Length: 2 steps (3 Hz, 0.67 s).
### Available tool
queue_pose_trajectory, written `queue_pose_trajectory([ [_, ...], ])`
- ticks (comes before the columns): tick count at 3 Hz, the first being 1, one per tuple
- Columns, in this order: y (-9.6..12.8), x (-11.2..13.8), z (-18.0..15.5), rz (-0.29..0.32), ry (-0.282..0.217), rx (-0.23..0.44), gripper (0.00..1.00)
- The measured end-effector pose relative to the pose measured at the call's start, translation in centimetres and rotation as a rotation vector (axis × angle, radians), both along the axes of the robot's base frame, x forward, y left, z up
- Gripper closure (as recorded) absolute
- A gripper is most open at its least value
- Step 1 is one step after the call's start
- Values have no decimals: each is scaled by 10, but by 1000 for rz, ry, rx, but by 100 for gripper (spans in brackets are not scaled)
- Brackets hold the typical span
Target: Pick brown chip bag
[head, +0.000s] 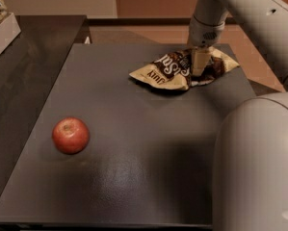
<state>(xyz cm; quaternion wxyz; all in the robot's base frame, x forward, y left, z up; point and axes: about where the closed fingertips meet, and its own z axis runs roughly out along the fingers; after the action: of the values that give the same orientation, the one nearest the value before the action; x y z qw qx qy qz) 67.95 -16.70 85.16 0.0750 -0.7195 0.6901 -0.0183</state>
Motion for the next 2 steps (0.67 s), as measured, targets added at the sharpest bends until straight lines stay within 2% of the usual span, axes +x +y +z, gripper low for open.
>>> queue_pose_trajectory([
  [1, 5, -4, 26, 20, -42, 18, 87],
  [2, 12, -10, 60, 45, -93, 37, 100],
])
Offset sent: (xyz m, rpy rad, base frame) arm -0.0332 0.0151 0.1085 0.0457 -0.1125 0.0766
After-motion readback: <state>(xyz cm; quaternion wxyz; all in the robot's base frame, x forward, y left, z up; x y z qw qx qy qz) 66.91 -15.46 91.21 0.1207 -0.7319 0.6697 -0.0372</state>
